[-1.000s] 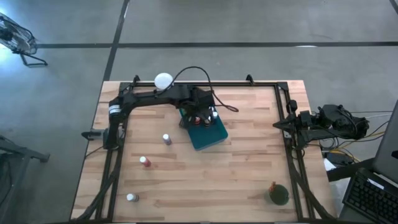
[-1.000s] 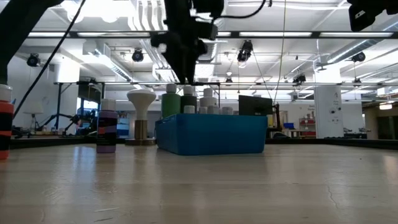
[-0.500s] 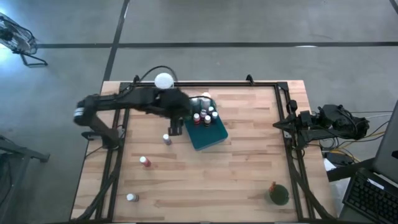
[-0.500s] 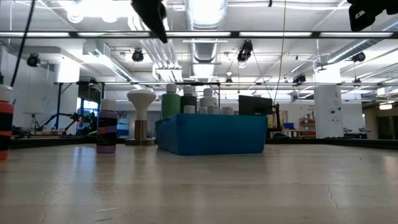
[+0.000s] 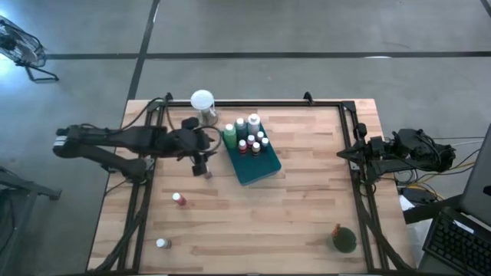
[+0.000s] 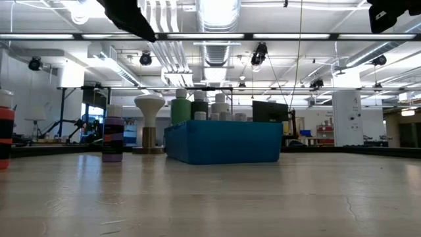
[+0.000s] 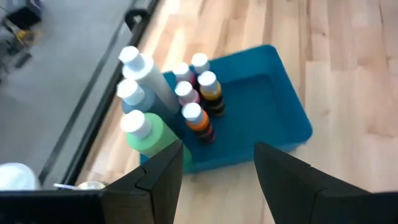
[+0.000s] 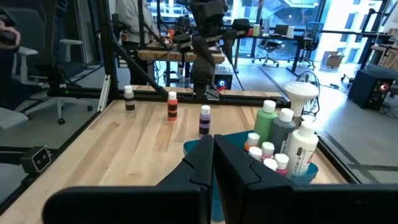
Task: Pick & Place Paint Supplies
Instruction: Put the purple paint bottle into the blue bin
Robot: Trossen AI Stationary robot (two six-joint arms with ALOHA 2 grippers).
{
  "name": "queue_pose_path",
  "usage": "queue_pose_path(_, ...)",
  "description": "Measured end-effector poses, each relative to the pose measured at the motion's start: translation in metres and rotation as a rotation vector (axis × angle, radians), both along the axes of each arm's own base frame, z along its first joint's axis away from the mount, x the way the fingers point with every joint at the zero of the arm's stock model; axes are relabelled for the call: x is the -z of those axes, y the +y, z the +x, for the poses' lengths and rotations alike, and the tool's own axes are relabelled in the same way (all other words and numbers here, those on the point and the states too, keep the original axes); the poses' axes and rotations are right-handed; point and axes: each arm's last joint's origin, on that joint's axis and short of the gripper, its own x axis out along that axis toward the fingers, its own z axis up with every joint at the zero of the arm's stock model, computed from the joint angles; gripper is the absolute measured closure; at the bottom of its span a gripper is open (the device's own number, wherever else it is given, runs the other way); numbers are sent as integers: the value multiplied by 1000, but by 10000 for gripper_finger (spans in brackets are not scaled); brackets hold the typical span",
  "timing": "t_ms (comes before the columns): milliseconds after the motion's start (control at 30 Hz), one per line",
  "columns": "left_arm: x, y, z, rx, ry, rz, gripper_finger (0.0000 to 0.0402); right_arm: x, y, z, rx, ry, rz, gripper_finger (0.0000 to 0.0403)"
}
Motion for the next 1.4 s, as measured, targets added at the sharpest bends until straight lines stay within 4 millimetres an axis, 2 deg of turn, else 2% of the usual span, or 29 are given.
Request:
queue_pose_path(333, 4, 1, -19, -2, -75, 9, 200, 0, 0, 0, 0, 0, 0, 394)
queue_pose_path(700, 24, 2, -18, -34, -51, 14, 200, 0, 0, 0, 0, 0, 0, 394)
queue_pose_path(1400, 21, 2, -16, -43, -83, 29, 200, 0, 0, 0, 0, 0, 0, 394)
